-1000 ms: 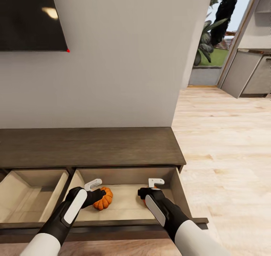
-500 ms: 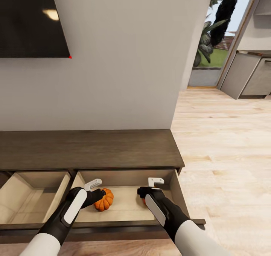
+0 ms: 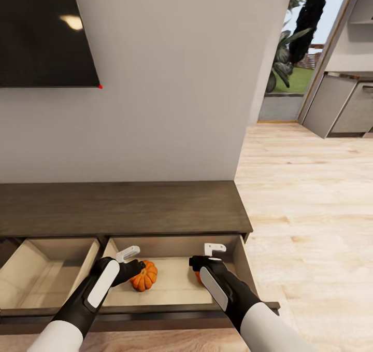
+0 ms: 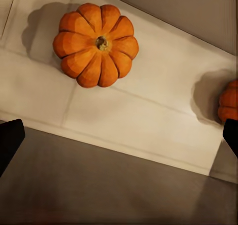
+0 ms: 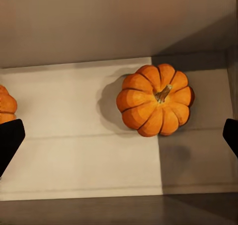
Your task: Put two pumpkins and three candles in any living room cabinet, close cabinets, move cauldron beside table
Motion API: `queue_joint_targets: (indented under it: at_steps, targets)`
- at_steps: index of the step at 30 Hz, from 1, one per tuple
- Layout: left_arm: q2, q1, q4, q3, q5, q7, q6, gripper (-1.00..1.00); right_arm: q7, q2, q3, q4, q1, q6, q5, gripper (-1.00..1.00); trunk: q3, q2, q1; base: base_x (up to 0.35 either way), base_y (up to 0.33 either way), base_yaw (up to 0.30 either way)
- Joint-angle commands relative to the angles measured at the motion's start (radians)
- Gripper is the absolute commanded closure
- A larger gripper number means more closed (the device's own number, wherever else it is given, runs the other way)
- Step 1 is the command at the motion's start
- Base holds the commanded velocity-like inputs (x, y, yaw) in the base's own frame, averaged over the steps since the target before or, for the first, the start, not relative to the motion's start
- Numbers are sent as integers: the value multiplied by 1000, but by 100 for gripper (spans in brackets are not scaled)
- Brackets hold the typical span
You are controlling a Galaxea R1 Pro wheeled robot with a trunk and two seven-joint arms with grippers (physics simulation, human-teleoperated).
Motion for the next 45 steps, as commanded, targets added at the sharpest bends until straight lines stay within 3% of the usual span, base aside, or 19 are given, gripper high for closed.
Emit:
queue_joint_targets:
  at_steps: [1, 45]
  targets:
    - [0, 0, 0, 0, 0, 0, 0, -100, 0, 0, 0, 0, 0, 0, 0, -100, 3, 7, -4, -3, 1, 0]
    - [1, 0, -2, 1, -1, 0, 34, -100, 0, 0, -2, 0, 0, 0, -2, -100, 141, 315, -173, -64, 12, 0]
